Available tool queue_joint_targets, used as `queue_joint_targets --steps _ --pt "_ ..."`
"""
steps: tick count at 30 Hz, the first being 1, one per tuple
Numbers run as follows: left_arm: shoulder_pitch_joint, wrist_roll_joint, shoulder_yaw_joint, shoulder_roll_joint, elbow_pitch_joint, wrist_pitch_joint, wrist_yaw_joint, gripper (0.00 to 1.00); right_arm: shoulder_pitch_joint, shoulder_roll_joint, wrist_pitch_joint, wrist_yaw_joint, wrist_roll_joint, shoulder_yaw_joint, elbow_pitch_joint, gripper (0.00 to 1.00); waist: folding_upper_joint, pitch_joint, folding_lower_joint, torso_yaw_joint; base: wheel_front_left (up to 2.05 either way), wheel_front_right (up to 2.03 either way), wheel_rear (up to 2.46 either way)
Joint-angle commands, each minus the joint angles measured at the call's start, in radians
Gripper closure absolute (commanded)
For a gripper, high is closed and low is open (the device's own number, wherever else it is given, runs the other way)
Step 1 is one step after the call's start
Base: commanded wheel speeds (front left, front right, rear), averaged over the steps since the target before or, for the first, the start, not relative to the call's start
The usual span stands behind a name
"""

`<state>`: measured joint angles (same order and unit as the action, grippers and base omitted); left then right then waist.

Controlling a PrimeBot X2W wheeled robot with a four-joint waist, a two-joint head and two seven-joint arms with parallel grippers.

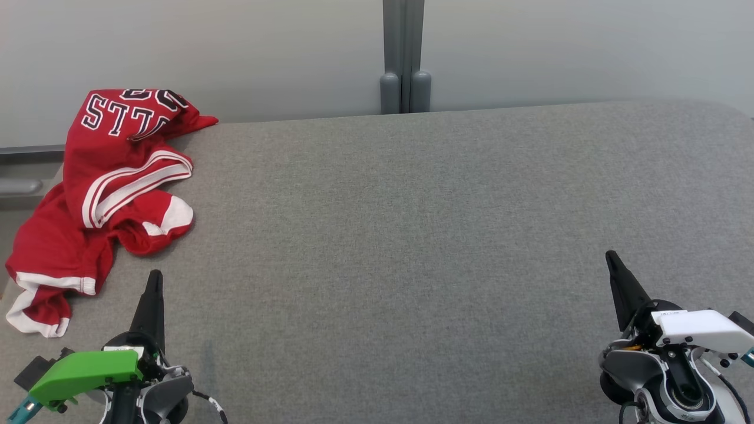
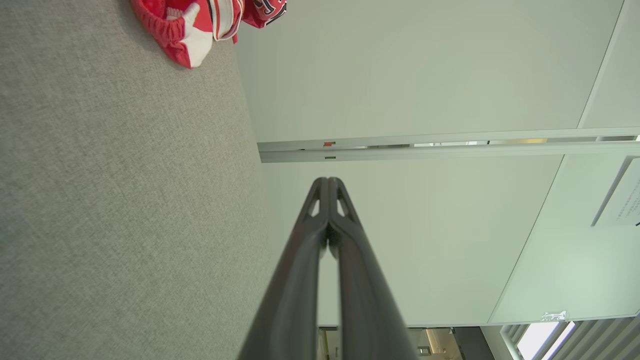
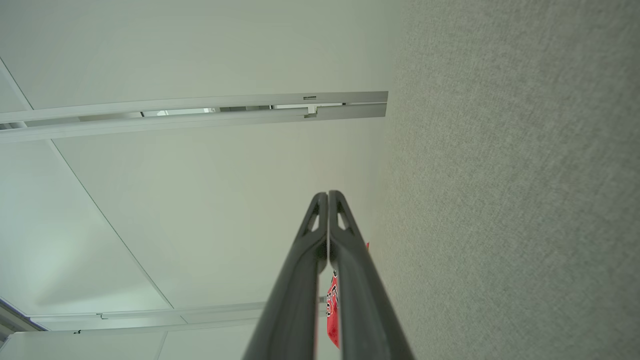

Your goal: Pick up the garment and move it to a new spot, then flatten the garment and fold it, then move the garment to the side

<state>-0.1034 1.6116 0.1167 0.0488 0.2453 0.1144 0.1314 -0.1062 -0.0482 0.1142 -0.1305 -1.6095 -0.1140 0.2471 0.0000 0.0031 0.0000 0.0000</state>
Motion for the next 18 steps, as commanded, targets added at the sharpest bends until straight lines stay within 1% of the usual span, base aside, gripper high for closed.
queue_joint_targets --steps 1,18 --pt "-0.011 0.003 0.000 0.002 -0.002 0.002 0.003 1.00 -0.006 -0.004 0.001 0.000 -0.007 -0.001 -0.005 1.00 0.0000 0.000 0.0000 0.000 0.00 0.00 0.00" --pt "-0.011 0.003 0.000 0.002 -0.002 0.002 0.003 1.00 -0.006 -0.004 0.001 0.000 -0.007 -0.001 -0.005 1.00 0.0000 0.000 0.0000 0.000 0.00 0.00 0.00"
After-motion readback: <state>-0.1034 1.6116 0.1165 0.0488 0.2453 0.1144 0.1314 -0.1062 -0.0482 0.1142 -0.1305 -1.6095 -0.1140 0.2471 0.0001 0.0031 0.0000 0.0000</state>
